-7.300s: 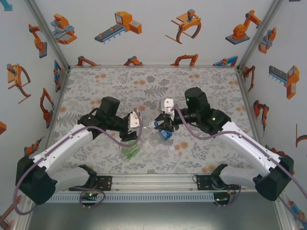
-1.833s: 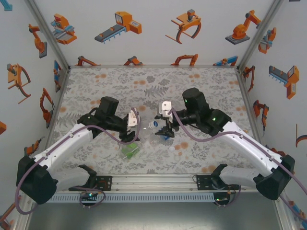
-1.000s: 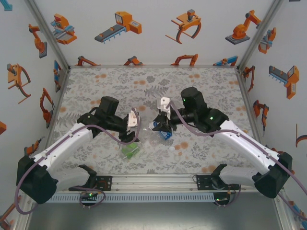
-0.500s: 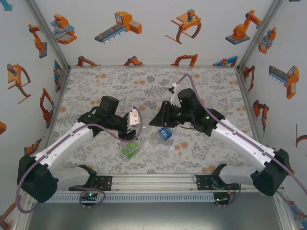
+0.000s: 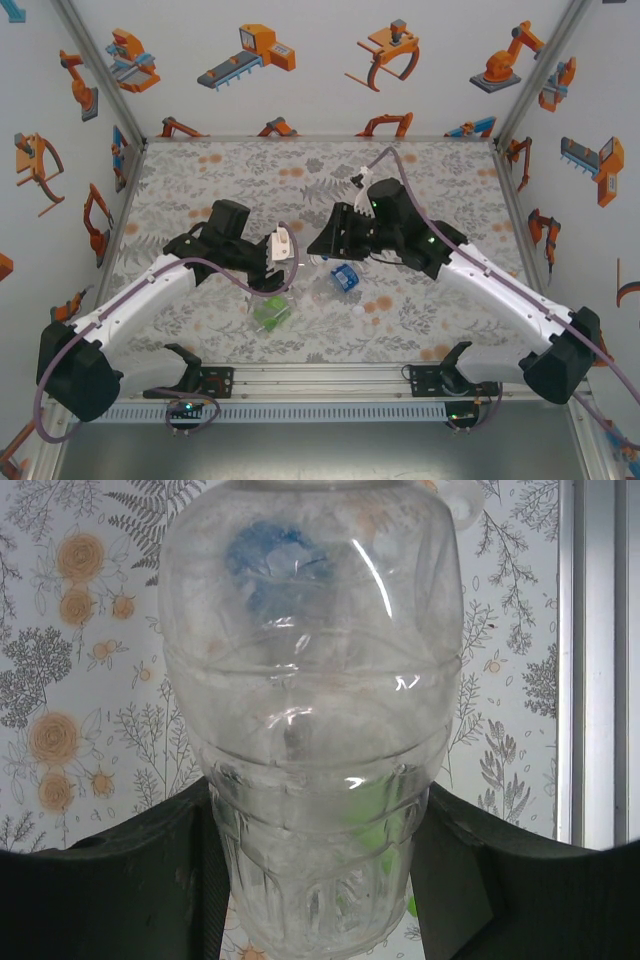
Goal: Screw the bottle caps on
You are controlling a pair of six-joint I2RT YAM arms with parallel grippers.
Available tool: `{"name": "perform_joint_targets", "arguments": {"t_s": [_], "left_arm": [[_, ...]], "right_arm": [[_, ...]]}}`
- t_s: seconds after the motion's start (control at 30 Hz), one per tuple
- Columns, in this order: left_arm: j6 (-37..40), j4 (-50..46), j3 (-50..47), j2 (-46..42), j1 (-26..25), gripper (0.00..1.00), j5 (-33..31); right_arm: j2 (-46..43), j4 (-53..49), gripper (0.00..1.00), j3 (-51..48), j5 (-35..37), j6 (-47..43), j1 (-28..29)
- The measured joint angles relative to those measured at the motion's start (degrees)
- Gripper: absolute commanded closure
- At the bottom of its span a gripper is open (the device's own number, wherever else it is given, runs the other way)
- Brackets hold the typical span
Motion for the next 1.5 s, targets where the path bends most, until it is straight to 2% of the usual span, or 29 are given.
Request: {"name": "perform_joint_targets", "arguments": {"t_s": [0.4, 0.73, 1.0, 1.5], "left_arm": [[0.63, 0.48, 0.00, -0.04, 0.00, 1.00, 4.35], [1.22, 0.50, 0.00, -0.48, -0.76, 1.00, 5.97], [1.36, 0.52, -0.02, -0.72, -1.40, 1.00, 6.86], [2.19, 0.20, -0.02, -0.83, -1.42, 1.00, 6.99]], "right_arm": [[-5.92, -2.60, 0.52, 1.38, -7.17, -42.53, -0.07], [-5.51, -6.97, 0.52, 1.49, -18.36, -66.20, -0.07], [-5.53, -6.45, 0.56, 1.40, -20.96, -72.52, -0.07], [-4.92, -4.74, 0.66, 0.26, -22.14, -73.96, -0.11]]}}
